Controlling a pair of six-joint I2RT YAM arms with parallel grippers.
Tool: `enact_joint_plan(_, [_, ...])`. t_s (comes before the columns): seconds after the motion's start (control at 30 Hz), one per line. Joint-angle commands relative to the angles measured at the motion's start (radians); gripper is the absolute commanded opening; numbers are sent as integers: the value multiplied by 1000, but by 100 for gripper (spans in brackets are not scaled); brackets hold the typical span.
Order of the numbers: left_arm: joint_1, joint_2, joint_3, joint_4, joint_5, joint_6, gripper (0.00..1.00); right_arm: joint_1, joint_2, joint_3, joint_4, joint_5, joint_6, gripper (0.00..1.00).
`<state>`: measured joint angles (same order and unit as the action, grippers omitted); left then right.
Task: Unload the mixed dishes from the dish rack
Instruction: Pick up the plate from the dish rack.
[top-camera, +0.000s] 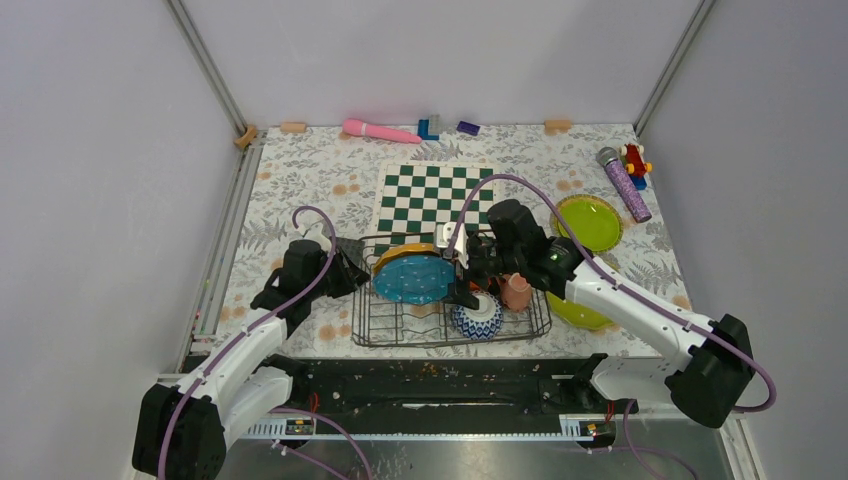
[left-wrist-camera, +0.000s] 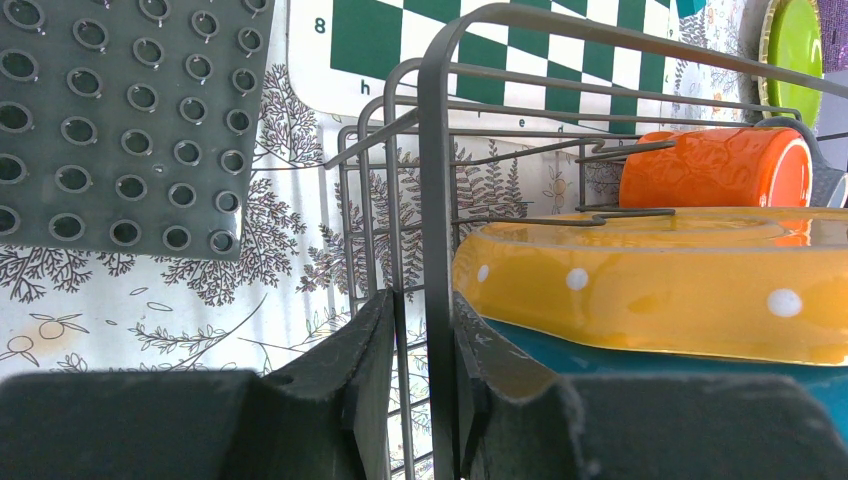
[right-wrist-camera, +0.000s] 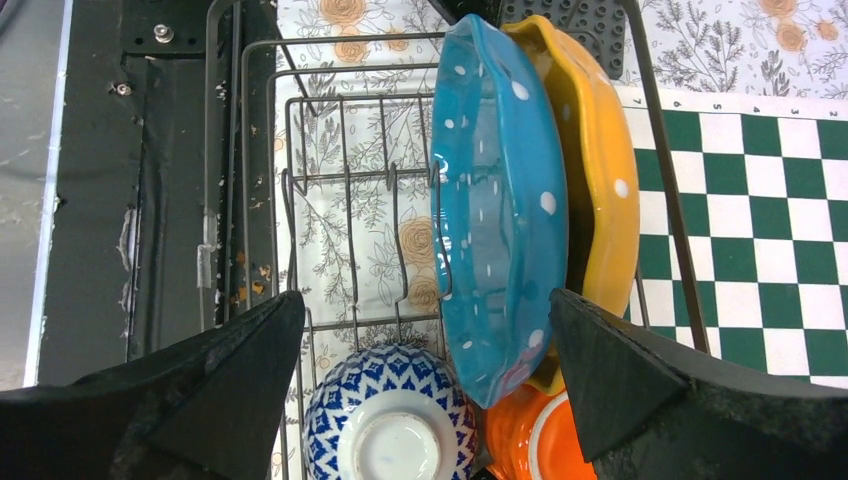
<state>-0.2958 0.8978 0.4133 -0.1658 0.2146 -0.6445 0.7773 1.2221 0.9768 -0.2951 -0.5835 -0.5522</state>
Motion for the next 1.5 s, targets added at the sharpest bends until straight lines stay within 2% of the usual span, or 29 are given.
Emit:
enact_joint_plan(0.0, [1,-9,12,-31,-17,27,23,12,-19,42,-27,-41,-35,100])
enact_joint_plan(0.3, [0,-4,13,-31,-14,25,23,18,15,43,-8,-39,-37,99])
enact_joint_plan(0.6, [0,-3,13,-30,-16,26,23,20,108,109,-34,-81,-49,93])
enact_joint_plan(0.8, [1,-2,12,-30,-18,26,23,26,152,127,-47,-82,-42,87])
enact_joint_plan(1.13, [1,-5,9,-31,-22,24,23,45,201,129,-16,2,-27,78])
enact_joint_plan(1.47, [1,-5,9,-32,-28,26,23,57,221,133,-13,66,-38,62])
